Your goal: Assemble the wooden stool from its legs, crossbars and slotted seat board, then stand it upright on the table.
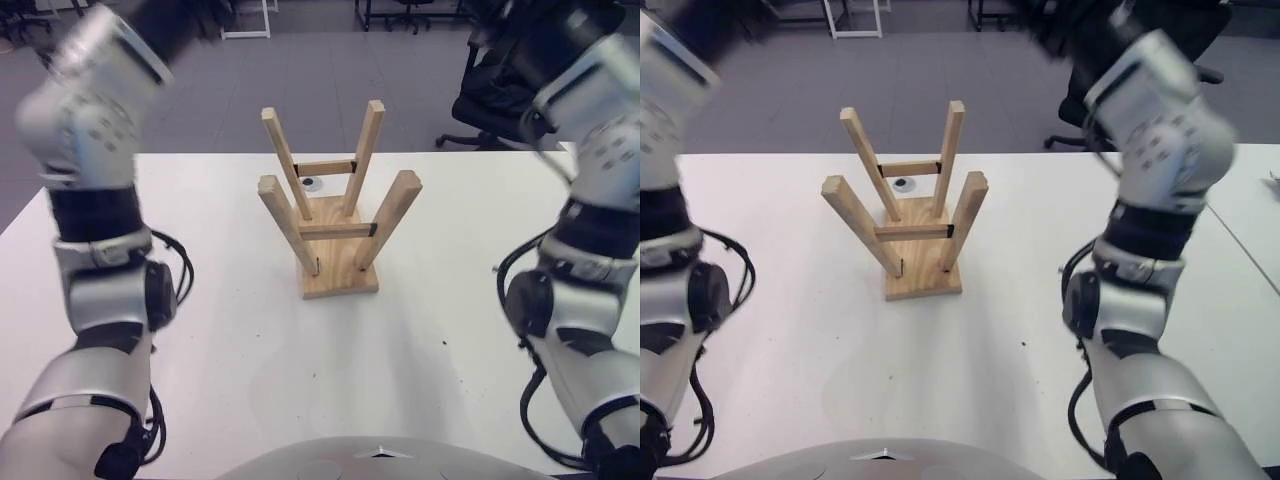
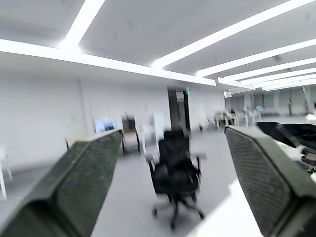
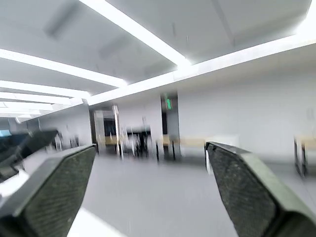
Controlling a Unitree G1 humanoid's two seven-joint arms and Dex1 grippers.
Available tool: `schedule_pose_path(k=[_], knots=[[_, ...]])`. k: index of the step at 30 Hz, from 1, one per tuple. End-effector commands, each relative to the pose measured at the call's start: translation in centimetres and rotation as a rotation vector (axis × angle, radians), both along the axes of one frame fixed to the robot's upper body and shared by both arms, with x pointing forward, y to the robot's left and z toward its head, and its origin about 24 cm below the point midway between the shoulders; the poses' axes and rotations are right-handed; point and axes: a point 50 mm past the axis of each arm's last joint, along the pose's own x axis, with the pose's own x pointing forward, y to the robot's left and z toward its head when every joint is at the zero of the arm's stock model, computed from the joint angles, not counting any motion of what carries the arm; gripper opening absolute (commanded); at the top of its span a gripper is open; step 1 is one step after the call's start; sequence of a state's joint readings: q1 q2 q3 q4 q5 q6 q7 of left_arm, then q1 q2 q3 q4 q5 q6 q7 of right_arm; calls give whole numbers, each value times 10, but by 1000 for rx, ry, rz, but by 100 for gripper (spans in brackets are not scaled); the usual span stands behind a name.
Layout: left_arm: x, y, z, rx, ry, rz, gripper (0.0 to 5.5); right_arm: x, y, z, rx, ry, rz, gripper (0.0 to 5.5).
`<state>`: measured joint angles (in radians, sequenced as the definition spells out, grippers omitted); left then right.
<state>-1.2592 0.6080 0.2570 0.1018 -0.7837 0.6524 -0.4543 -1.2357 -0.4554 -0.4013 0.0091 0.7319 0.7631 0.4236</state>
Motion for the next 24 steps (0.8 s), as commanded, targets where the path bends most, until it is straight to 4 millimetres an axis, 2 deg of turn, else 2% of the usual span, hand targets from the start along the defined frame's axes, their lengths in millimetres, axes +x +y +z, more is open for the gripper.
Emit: schedule_pose_path(k=[1,2,3,5,6,7,8,9,12,15,17,19,23,24], knots=[[-2,-11,-28,19,105,-93,382,-2,14,-35,-65,130,55,414],[13,-18,-78,21,269,-105,382,9,26,-82,-111,294,51,414],[19,-27,-130,-2,443,-132,382,13,34,-127,-129,458,41,414],[17,-49,-251,84,787,-97,382,14,40,-228,-122,842,0,414],[10,-58,-294,197,867,-54,382,10,42,-261,-179,948,-34,414],[2,-63,-312,267,876,-54,382,5,43,-274,-203,985,-34,414],[-1,-64,-314,298,847,-43,382,5,41,-273,-217,964,-45,414],[0,-61,-308,305,794,-16,382,8,37,-267,-210,927,-67,414],[20,-54,-269,282,614,70,382,20,29,-244,-142,823,-123,414],[41,-44,-228,218,493,119,382,23,34,-231,-95,758,-103,414],[45,-37,-207,175,445,133,382,23,35,-224,-80,720,-89,414],[36,-35,-193,161,391,108,382,26,27,-227,-100,712,-106,414],[0,-21,-178,146,327,67,382,33,26,-263,-290,734,-105,414],[-7,-14,-173,146,323,79,382,33,29,-266,-307,717,-86,414]])
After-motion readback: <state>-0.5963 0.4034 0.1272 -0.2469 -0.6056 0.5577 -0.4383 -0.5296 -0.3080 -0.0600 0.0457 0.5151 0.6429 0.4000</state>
